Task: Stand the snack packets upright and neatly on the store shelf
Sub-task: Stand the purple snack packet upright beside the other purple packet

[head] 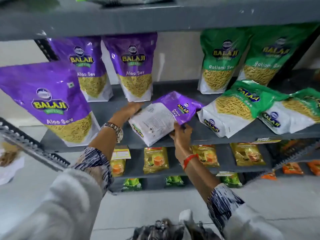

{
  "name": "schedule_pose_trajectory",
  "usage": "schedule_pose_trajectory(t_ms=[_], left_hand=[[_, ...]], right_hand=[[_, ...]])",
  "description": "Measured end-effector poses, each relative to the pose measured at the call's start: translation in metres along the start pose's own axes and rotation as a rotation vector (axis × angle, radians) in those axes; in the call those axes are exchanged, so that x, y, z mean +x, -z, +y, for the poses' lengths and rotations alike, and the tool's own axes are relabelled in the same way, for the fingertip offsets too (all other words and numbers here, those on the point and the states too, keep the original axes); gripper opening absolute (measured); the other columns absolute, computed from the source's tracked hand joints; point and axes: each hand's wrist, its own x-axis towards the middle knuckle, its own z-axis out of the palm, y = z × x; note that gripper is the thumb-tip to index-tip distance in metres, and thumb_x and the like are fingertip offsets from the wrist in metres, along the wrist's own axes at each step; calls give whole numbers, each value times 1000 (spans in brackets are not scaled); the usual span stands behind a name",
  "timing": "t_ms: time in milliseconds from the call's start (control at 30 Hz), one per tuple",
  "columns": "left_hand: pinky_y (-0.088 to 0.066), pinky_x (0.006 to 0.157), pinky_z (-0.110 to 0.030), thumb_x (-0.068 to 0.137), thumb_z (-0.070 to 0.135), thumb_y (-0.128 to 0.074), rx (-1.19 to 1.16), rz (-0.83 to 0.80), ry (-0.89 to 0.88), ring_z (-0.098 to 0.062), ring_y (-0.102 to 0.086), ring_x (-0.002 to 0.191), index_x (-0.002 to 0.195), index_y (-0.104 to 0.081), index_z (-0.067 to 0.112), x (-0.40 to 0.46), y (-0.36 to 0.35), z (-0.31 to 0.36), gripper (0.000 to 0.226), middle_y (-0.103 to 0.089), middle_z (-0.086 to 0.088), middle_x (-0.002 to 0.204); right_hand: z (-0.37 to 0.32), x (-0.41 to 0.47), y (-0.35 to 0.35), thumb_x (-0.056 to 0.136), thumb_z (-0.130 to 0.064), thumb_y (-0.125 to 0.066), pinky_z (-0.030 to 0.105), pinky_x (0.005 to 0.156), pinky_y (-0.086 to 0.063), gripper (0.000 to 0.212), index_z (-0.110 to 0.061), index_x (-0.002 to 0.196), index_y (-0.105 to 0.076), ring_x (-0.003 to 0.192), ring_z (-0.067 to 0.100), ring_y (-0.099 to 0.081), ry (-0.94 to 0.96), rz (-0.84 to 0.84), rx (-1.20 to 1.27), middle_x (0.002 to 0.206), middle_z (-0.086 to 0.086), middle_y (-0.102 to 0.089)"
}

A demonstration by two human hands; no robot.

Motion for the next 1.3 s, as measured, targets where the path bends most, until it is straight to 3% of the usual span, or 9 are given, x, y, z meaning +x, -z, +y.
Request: schedule_pose_trajectory(t_ms=[100, 233, 400, 600, 767, 967, 1100, 1200, 1300], left_hand=[[-39, 107, -38, 89, 37, -52, 73, -200, 54, -30, -54, 118, 118, -60, 17, 8, 2, 6, 36, -59, -13, 128], [-41, 105, -39, 90, 30, -53, 29, -159, 42, -30, -57, 110, 118, -60, 11, 20, -5, 8, 34, -59, -15, 124], [-45, 65, -26, 88, 14, -56, -94, -117, 90, -16, -54, 59, 82, -59, 7, 10, -8, 1, 10, -57, -16, 82], [-48, 65, -26, 87, 7, -57, -479, -156, 159, -14, -56, 68, 80, -62, 13, -27, 2, -21, 10, -67, 3, 59], [-48, 67, -26, 83, 8, -62, -616, 60, 78, -15, -55, 68, 86, -64, 11, -48, 8, -29, 5, -63, -4, 78], [-43, 56, -24, 87, 8, -57, -807, 210, 68, -7, -53, 47, 78, -61, 15, -58, 17, -36, 12, -62, 3, 60], [-41, 64, -28, 87, 9, -58, -900, 282, 61, -14, -54, 70, 84, -62, 14, -58, 19, -42, 7, -63, 0, 77], [-45, 60, -23, 86, 9, -60, -872, 398, 92, -18, -55, 75, 104, -64, 3, -56, 12, -52, 20, -69, -2, 82], [-46, 86, -29, 83, 7, -63, -814, 524, 66, -20, -55, 93, 113, -61, -4, -56, 8, -54, 32, -64, -13, 109]], right_hand=[[0, 9, -4, 91, -2, -52, 51, 90, -48, 23, 7, 113, -52, 96, 36, -59, -80, -14, 58, 105, 23, -60], [4, 21, 1, 91, -2, -51, 46, 80, -52, 12, -1, 80, -55, 82, 30, -59, -110, 17, 72, 86, 15, -62], [12, 31, 10, 91, -5, -52, 40, 73, -55, 18, 5, 102, -61, 91, 30, -63, -77, 72, 15, 105, 22, -65], [9, 28, 18, 86, -8, -59, 51, 88, -54, 7, -8, 92, -64, 96, 29, -63, 93, 63, -24, 95, 13, -66], [-10, 23, 7, 86, -10, -62, 39, 80, -52, 4, -11, 88, -64, 78, 16, -61, 283, -29, -52, 79, -1, -65], [-33, 26, -20, 89, -13, -59, 38, 81, -53, 5, -16, 87, -62, 90, 22, -64, 342, -270, -69, 96, 12, -68], [-33, 28, -30, 91, -10, -55, 34, 78, -50, 9, -15, 87, -61, 88, 22, -63, 354, -340, -93, 97, 16, -66], [-23, 32, -30, 93, -12, -53, 44, 88, -52, 17, 1, 102, -60, 99, 33, -64, 335, -382, -137, 110, 26, -66], [-21, 34, -30, 93, -13, -52, 47, 92, -50, 21, 3, 105, -59, 103, 34, -63, 342, -407, -152, 114, 28, -65]])
